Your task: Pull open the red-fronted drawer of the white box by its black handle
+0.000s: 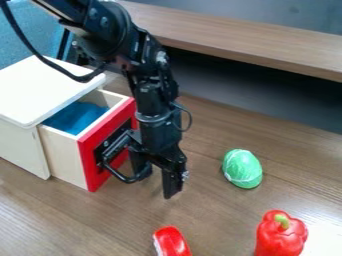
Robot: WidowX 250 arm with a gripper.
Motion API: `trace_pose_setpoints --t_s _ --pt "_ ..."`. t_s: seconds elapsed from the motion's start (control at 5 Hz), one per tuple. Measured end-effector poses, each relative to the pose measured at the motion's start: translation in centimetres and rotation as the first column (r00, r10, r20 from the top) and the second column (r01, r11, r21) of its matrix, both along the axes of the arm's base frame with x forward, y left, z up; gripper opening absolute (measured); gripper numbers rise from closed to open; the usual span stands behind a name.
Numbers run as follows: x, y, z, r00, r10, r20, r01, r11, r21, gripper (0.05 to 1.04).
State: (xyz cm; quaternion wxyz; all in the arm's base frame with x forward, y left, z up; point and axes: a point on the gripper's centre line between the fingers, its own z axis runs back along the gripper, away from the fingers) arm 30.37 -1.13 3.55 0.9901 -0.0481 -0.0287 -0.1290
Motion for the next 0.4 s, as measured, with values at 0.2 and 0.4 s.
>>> trace_pose_setpoints --t_s 0.2,0.4 --pt "0.1 -1.5 0.1 0.999 -0.037 0.006 0.037 0.999 -0.007 0.999" --pt "0.1 -2.9 0.2 0.997 -0.074 0.010 0.074 0.997 -0.011 0.999"
